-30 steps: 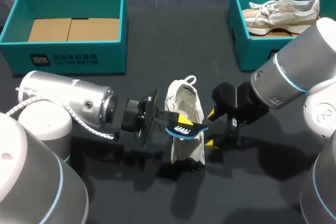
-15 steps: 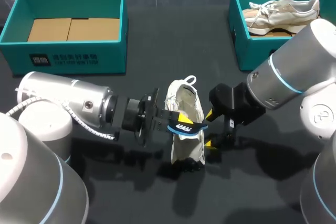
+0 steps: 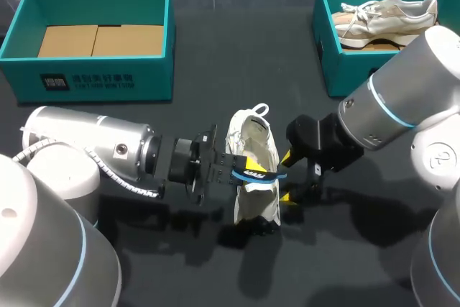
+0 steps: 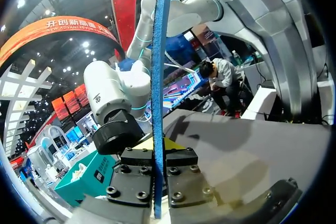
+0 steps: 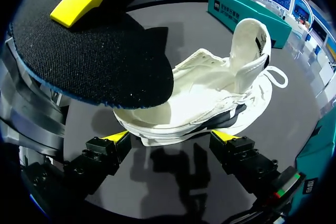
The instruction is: Take the shoe out of the shoebox, open the shoe tongue, remove and reinsert the insole, then place the shoe into the shoebox
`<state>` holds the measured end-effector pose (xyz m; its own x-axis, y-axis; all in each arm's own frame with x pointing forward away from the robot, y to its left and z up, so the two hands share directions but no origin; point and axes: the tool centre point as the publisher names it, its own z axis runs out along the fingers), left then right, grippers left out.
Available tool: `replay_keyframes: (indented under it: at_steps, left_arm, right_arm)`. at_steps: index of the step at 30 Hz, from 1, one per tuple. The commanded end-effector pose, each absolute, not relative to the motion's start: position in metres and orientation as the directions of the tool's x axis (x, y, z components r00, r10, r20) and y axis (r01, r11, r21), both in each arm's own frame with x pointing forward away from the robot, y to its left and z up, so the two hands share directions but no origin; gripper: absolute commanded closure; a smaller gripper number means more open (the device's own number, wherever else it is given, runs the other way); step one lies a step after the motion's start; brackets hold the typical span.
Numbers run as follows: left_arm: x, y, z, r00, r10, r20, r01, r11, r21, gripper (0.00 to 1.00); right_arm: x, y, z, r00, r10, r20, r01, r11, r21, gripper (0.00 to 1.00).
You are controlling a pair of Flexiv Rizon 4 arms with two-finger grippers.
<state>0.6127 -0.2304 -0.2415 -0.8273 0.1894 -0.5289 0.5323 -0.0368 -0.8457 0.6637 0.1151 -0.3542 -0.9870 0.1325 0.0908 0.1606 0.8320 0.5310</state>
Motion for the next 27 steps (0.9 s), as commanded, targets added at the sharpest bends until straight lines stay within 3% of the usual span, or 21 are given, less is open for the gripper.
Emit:
replay_keyframes:
  at_steps: [1,27]
  left_arm:
    - [0.607,-0.235,-0.243,-0.84,0.148,-0.522,0.525,-0.023,-0.851,1.0]
    - [0.619,-0.24,-0.251,-0.879,-0.003,-0.476,0.476,-0.007,-0.879,1.0]
  right_arm:
    - [0.662,0.115,-0.355,-0.987,0.133,0.088,0.16,0.831,0.532,0.0]
    - [0.662,0.115,-0.355,-0.987,0.133,0.088,0.16,0.831,0.532,0.0]
